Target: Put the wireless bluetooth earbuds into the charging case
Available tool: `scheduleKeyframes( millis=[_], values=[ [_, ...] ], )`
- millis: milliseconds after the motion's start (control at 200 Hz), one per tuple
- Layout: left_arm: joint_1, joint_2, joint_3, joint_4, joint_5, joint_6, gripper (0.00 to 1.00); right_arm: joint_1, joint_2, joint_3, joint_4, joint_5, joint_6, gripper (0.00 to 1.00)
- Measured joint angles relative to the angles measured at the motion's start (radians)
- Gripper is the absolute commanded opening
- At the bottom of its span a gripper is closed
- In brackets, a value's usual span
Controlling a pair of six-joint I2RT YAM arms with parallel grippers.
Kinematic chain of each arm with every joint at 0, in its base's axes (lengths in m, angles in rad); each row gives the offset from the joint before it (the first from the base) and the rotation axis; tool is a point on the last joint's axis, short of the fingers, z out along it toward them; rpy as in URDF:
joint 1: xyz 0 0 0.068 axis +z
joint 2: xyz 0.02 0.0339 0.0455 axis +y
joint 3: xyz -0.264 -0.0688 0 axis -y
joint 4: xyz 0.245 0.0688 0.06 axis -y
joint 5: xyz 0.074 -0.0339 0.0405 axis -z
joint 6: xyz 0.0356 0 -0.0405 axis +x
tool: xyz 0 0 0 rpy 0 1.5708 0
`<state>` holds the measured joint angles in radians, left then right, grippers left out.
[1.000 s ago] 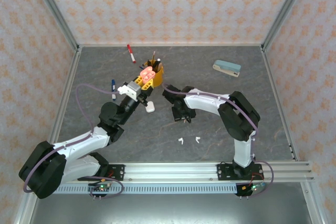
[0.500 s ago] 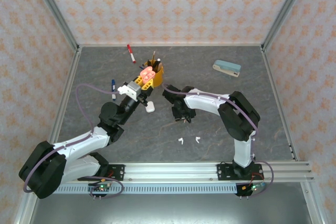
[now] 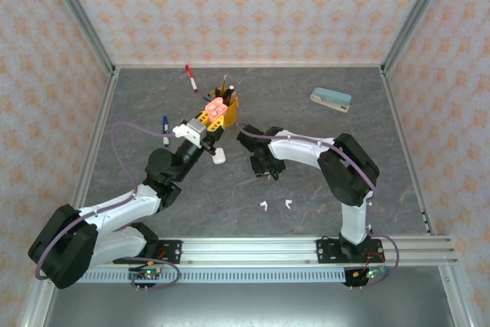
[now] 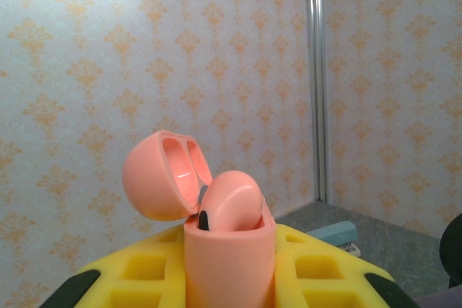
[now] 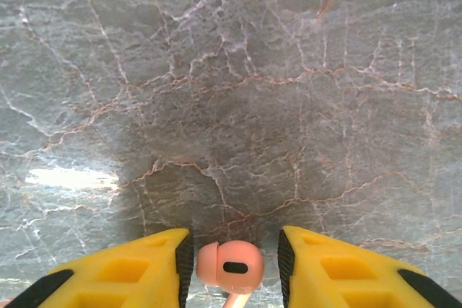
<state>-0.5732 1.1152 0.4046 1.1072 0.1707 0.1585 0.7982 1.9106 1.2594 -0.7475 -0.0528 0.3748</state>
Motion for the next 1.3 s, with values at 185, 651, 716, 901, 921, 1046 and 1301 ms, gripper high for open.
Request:
scheduleKeyframes(
  millis=[185,651,716,901,921,1046,1301],
  values=[
    [0.0,0.0,0.0,0.0,0.0,0.0,0.0,0.004,0.0,-0.008,0.015,-0.003,0.006,0.34],
    [0.0,0.0,0.0,0.0,0.0,-0.003,0.0,0.004,-0.026,-0.04,0.05,-0.006,0.01,0.29],
    [0.0,0.0,0.0,0.0,0.0,-0.003,0.0,0.004,-0.031,-0.045,0.054,-0.006,0.01,0.28],
    [0.0,0.007,0.0,-0.001,0.0,-0.003,0.0,0.004,-0.039,-0.053,0.06,-0.006,0.01,0.28],
    [0.0,0.007,0.0,-0.001,0.001,-0.003,0.0,0.004,-0.04,-0.055,0.06,-0.006,0.01,0.28],
    [0.0,0.007,0.0,0.0,0.0,-0.003,0.0,0.004,-0.046,-0.061,0.064,-0.002,0.01,0.27],
    [0.0,0.008,0.0,0.0,0.001,-0.003,0.0,0.003,-0.082,-0.082,0.059,0.017,0.01,0.27]
  ],
)
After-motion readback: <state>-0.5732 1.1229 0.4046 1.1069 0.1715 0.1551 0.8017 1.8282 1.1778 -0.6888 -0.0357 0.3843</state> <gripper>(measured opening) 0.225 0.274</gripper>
